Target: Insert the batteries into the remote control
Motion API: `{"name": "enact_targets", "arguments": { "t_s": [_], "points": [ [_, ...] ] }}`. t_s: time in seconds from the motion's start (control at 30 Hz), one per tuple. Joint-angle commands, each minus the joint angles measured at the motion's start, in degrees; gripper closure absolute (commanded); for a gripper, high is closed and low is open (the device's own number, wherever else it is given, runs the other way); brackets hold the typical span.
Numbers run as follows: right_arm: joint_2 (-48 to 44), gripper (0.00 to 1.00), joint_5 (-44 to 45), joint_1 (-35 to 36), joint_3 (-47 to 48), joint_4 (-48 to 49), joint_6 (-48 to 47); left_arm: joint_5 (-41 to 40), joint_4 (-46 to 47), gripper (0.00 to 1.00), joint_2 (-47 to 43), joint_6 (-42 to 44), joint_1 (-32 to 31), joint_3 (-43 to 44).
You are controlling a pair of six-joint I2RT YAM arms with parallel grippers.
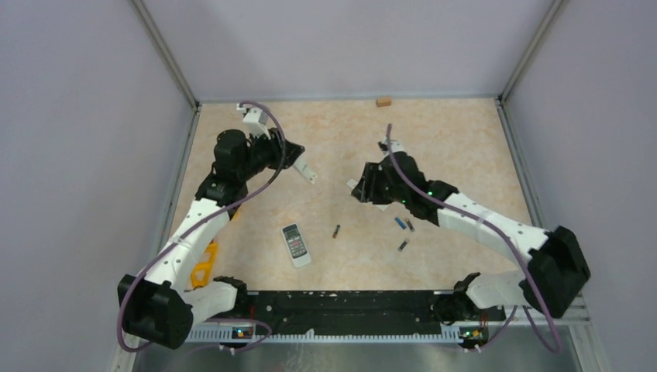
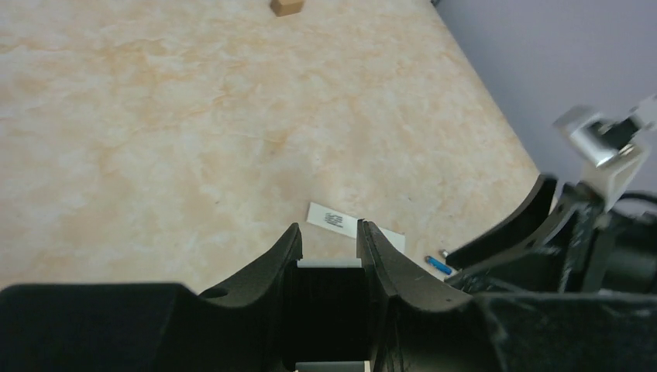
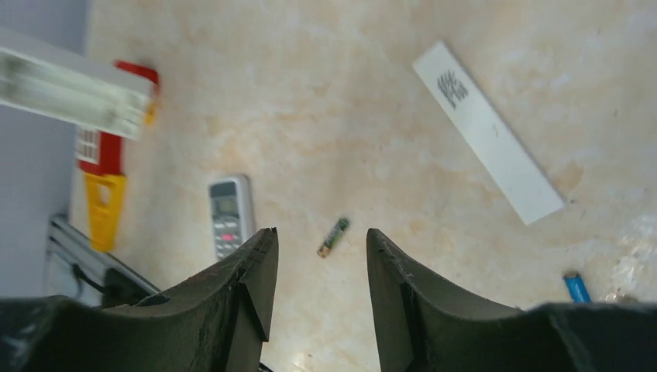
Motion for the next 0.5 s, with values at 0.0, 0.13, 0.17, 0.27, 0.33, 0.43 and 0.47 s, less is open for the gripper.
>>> {"name": "enact_targets", "arguments": {
  "t_s": [0.0,0.13,0.17,0.27,0.33,0.43,0.47],
  "points": [
    [8.82,0.54,6.49,6.77,3.99,-7.11,0.50,-8.15,-3.84,1.00,-2.95,3.45,0.39,3.79],
    [17.72,0.54,8.77,12.21,7.98,-6.59,1.47,-13.24,-3.98,1.00,-5.69,2.37,0.41,3.18],
    [20.02,0.54,9.42,13.33,9.72,-7.04,1.48,-14.19,-4.04,1.00,-6.38,2.13,0.39,3.09],
    [25.13,0.55,10.74,15.88,12.38,-7.62,1.40,-14.54,-4.24,1.00,-8.41,2.74,0.39,2.66],
    [27.03,0.56,11.00,16.46,13.19,-7.71,1.76,-13.28,-4.15,1.00,-9.42,3.72,0.39,2.31],
    [28.28,0.57,12.26,16.79,13.28,-7.37,2.05,-10.85,-3.62,1.00,-10.39,4.28,0.41,1.84],
    [28.53,0.56,12.50,16.82,13.28,-7.39,2.20,-10.07,-3.32,1.00,-10.52,4.21,0.39,1.83]
  ]
}}
